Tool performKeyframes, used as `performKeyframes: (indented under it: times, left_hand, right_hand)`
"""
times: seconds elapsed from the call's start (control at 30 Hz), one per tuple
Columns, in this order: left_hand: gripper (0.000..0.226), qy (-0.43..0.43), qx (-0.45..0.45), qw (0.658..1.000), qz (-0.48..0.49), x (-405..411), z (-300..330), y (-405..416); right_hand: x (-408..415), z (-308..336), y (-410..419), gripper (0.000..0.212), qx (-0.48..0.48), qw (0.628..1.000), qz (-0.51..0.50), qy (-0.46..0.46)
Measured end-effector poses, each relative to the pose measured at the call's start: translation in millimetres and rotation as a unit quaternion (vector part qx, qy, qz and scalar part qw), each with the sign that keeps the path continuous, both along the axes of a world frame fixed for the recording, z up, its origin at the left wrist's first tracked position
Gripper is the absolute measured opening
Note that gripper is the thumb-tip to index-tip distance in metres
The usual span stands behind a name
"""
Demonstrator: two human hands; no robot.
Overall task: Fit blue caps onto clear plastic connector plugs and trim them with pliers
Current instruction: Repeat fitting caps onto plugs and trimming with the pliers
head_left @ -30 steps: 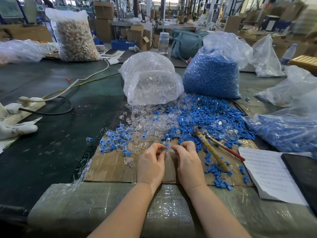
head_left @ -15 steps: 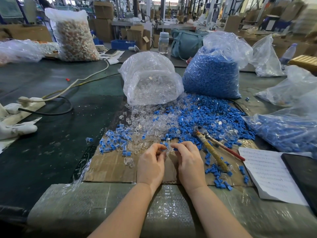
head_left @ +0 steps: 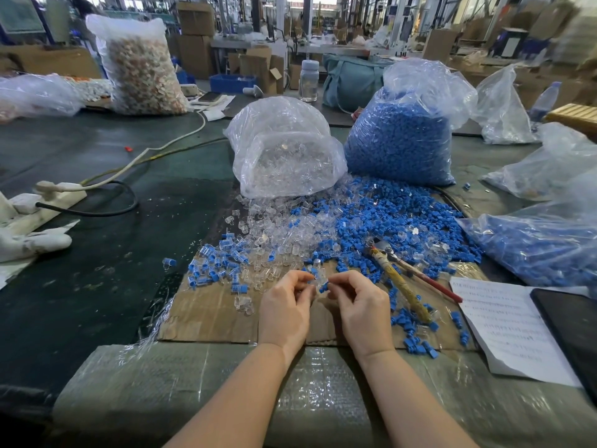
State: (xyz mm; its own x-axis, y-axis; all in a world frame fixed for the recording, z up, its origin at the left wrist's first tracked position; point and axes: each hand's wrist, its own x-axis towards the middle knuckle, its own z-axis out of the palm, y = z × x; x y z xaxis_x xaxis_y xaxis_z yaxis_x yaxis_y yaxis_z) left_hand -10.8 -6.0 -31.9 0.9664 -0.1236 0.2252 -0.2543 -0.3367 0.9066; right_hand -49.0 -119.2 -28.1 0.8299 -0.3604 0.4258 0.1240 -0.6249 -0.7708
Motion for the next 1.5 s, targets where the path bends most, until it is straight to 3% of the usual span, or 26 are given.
performKeyframes:
  times: [0.43,0.67,0.93,1.27,1.5]
  left_hand:
    - [0.015,0.014,-0.001,1.000,-0.015,0.3,2.0,1.8]
    - [0.021,0.026,-0.012,0.999,-0.023,-1.2,3.9,2.1]
    - [0.026,0.024,-0.010,1.000,-0.014,-1.1,5.0,2.5]
    - [0.018,0.000,0.023,0.999,-0.038,-2.6,4.2,3.3]
    - [0.027,-0.002,0.021,0.999,-0.047,-3.9,4.3,2.9]
  right_hand:
    - [-1.0,0.6,1.9,0.012,0.001,0.999,0.002,-0.035]
    - [-1.1,1.0,2.6,0.011,-0.026,0.999,0.009,-0.031]
    - [-2.5,2.5,5.1,0.007,-0.126,0.991,0.005,-0.034]
    - [-3.2,3.2,5.8,0.007,-0.151,0.988,-0.005,-0.025]
    - [-2.7,2.4,4.9,0.006,-0.142,0.990,-0.006,-0.018]
